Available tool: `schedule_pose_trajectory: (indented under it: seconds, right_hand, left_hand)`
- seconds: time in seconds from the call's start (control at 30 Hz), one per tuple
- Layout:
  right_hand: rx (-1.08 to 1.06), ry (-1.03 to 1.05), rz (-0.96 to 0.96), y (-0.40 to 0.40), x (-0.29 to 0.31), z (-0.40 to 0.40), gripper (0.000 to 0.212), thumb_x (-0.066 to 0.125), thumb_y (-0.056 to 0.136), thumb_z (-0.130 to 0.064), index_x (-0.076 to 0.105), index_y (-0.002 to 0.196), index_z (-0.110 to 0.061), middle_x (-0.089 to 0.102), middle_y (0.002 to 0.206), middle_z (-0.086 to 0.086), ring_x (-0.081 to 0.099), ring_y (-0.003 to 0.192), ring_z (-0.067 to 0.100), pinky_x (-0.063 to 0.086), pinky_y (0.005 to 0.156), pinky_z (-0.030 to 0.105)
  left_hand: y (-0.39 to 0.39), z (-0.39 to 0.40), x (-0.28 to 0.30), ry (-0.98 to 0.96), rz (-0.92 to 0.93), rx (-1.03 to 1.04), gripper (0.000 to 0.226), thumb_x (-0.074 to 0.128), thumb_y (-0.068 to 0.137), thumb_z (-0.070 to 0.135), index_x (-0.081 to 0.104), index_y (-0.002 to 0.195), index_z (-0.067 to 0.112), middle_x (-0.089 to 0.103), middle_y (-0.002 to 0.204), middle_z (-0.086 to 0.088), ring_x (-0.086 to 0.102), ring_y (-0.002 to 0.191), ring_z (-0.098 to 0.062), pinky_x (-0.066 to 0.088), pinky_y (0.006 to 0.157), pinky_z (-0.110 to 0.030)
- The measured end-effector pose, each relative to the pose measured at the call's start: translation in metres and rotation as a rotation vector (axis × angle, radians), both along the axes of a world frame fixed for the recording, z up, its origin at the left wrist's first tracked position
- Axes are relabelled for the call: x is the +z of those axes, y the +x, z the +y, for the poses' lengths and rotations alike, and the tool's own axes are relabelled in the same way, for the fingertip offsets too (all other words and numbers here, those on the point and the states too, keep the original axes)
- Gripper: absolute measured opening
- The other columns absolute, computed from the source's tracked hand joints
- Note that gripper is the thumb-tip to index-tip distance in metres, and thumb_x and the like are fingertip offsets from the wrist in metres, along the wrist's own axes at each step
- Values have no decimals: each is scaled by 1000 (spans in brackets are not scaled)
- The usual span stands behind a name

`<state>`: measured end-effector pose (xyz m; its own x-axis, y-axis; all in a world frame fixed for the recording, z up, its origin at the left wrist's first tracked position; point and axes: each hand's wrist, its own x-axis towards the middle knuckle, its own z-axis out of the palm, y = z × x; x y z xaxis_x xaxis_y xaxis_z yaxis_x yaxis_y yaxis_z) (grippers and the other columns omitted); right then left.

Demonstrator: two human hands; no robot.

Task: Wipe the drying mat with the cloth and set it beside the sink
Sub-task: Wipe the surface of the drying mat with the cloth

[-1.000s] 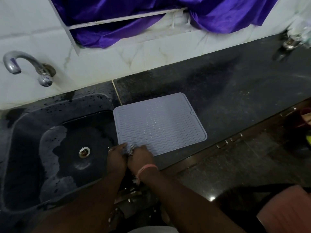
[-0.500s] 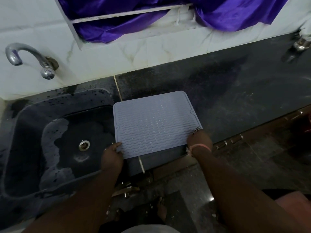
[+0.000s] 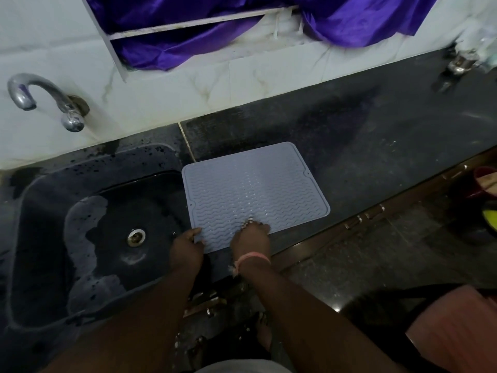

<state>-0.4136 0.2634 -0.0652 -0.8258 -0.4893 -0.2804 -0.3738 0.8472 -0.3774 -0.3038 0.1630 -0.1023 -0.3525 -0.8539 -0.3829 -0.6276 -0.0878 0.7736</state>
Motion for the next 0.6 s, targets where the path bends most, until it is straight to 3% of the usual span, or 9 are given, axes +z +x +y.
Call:
schedule_pose_trajectory:
  seconds: [0.17,0.27,0.33,0.4,0.47,0.53,0.6]
  right_hand:
    - [52,-110,-145,26,9,-8,31,51,93,-23,62,110,-1,60,116,18,54,111,29,46,89,29]
    - [76,-237,-276,15,22,-1,24,58,89,-20,69,88,2,70,93,18,64,94,29,46,77,28]
    - [23,-281,-223,-9,24,5,25,57,90,-19,71,85,2,71,86,17,66,86,28,50,78,30]
    - [-80,-259,-107,-37,20,15,29,51,94,-21,69,93,1,70,93,18,65,92,32,48,87,35]
    - [-226,-149,-24,-59,17,28,30,48,94,-23,64,107,-1,64,110,18,60,104,34,41,85,33]
    - [-332,-46,-90,-61,11,31,34,49,93,-21,59,120,-3,55,124,19,55,112,35,36,79,32]
    - [-300,-5,-81,-47,8,27,34,49,93,-20,57,121,-3,53,126,19,54,113,35,37,78,31]
  left_hand:
    - [5,-3,-4,29,33,13,36,71,87,6,70,120,17,67,125,-8,63,114,-28,50,102,-38]
    - [7,-6,-7,69,78,37,36,73,83,3,72,113,22,70,118,-7,65,110,-27,51,101,-41]
    - [9,-6,-4,63,76,33,39,72,82,-1,71,116,19,70,114,-6,65,107,-24,50,101,-39]
    - [13,-8,-5,72,94,39,45,66,83,-6,69,120,19,72,113,-6,65,107,-24,51,101,-40]
    - [17,-11,-16,107,131,30,55,62,82,-6,64,128,24,74,110,-4,67,106,-22,53,99,-43]
    - [24,-18,-27,169,170,54,64,65,81,-4,56,137,26,75,105,-1,69,103,-20,54,96,-47]
    - [26,-19,-19,219,196,76,64,69,81,-5,53,139,19,75,99,-5,70,98,-24,56,92,-49]
